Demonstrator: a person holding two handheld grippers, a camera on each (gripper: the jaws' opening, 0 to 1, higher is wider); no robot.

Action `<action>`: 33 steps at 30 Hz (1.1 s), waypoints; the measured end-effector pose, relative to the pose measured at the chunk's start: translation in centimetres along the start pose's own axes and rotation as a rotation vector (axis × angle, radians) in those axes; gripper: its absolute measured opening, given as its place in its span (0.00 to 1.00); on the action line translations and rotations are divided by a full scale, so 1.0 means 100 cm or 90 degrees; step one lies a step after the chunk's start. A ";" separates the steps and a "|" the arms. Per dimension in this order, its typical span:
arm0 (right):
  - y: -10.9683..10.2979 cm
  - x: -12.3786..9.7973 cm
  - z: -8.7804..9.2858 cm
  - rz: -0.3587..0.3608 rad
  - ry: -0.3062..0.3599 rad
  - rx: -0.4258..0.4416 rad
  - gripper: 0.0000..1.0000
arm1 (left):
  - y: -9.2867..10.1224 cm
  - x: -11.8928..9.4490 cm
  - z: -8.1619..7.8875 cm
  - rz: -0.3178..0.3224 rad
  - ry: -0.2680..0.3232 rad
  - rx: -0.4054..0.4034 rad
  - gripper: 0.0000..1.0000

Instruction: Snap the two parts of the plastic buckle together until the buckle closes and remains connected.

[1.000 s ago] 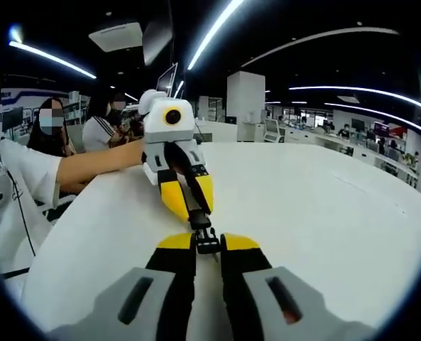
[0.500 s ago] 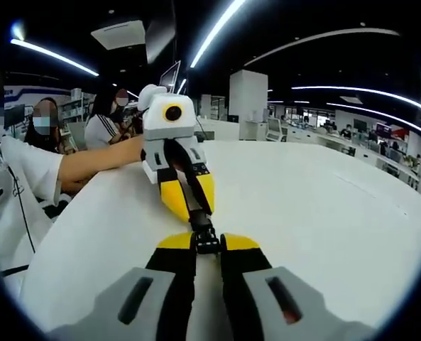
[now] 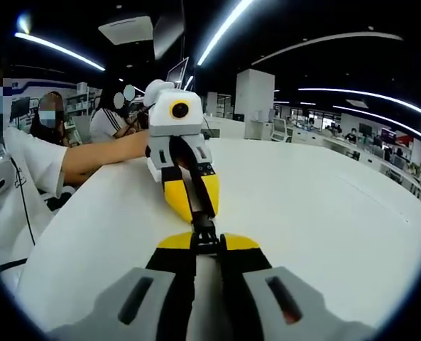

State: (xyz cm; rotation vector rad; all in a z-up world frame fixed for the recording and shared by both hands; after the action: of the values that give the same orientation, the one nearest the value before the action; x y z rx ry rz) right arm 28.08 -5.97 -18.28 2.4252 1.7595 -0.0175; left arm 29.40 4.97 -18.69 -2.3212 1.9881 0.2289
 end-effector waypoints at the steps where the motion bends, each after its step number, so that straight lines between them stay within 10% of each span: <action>1: 0.000 0.000 0.000 -0.001 0.000 -0.002 0.13 | 0.000 0.000 0.000 0.000 0.000 0.000 0.12; 33: -0.004 0.005 0.000 -0.047 0.014 -0.017 0.17 | 0.008 0.002 -0.001 0.036 0.011 0.003 0.20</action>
State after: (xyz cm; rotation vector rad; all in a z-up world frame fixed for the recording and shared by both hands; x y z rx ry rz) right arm 27.87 -5.38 -18.36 2.3509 1.8453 0.0251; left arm 28.66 4.62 -18.56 -2.2745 2.0613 0.2093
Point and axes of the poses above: the point that each gripper's makers call its tool centre point, and the gripper's own axes: x roughly forward along the fingers, y roughly to its right, z roughly out of its underside, the point moved 5 cm from there along -x, roughly backward along the fingers, and after that the axes turned 15 degrees about y, right-handed, at the moved point
